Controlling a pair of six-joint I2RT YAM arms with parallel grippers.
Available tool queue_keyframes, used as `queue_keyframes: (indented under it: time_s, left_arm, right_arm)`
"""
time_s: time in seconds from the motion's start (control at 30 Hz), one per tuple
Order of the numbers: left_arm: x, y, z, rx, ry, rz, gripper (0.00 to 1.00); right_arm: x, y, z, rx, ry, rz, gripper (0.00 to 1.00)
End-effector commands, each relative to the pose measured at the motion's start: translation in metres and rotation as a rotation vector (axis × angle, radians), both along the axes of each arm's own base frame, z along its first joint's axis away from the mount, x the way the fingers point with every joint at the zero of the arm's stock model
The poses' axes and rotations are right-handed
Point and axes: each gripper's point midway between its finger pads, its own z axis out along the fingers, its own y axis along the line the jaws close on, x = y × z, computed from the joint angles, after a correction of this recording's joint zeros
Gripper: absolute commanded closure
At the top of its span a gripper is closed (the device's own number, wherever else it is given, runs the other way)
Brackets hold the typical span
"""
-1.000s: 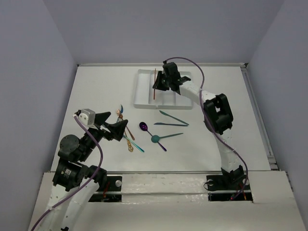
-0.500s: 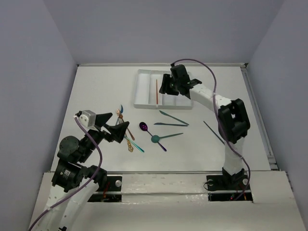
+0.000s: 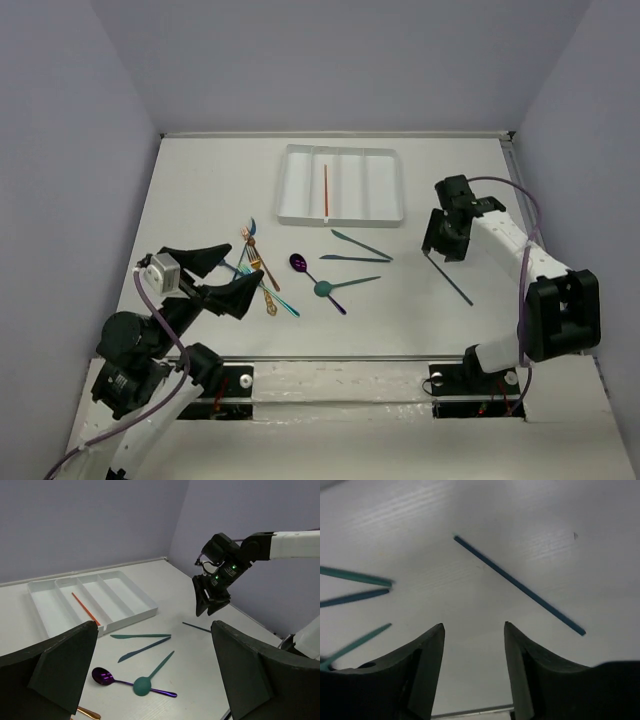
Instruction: Sort the eating utensils into containers
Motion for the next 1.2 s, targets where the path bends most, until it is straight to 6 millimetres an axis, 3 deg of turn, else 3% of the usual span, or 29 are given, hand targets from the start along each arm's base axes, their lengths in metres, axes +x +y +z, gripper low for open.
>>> queue_keyframes:
  time_s: [0.0,0.1,0.17,0.27,0.3,0.5,0.73,1.0,1.07,1.1,1.17]
  left_arm:
    - [-0.016,0.009,0.033,-0.063,-0.096,-0.008,0.01]
    - [-0.022,0.009,0.035,-0.074,-0.107,-0.029,0.01]
    - [-0.024,0.009,0.036,-0.078,-0.110,-0.037,0.01]
    - [-0.026,0.011,0.037,-0.084,-0.115,-0.032,0.01]
    - [-0.027,0.012,0.036,-0.084,-0.115,-0.031,0.01]
    - [-0.026,0.013,0.036,-0.081,-0.113,-0.024,0.01]
    - [-0.022,0.010,0.032,-0.068,-0.099,-0.022,0.01]
    - [-0.016,0.006,0.027,-0.046,-0.073,-0.021,0.01]
    - [-0.015,0.006,0.026,-0.043,-0.070,-0.018,0.01]
    - [-0.014,0.005,0.025,-0.040,-0.066,-0.018,0.01]
    - [-0.012,0.005,0.024,-0.036,-0.062,-0.015,0.01]
  right_arm:
    - [-0.063,-0.029,-0.003,-0.132,0.265,-0.012,0.34]
    - [-0.069,-0.038,-0.010,-0.155,0.333,0.021,0.23]
    - [-0.067,-0.038,-0.018,-0.124,0.355,0.036,0.22]
    - [-0.060,-0.033,-0.032,-0.090,0.388,0.087,0.23]
    - [-0.056,-0.043,-0.037,-0.103,0.413,0.064,0.26]
    - [-0.045,-0.042,-0.057,-0.041,0.425,0.083,0.40]
    - [-0.032,-0.049,-0.071,-0.044,0.397,0.098,0.39]
    - [-0.022,-0.042,-0.096,-0.011,0.392,0.131,0.40]
    - [-0.020,-0.036,-0.098,0.022,0.387,0.138,0.47]
    - [-0.017,-0.033,-0.098,0.037,0.370,0.137,0.59]
    - [-0.014,-0.025,-0.096,0.083,0.345,0.144,0.68]
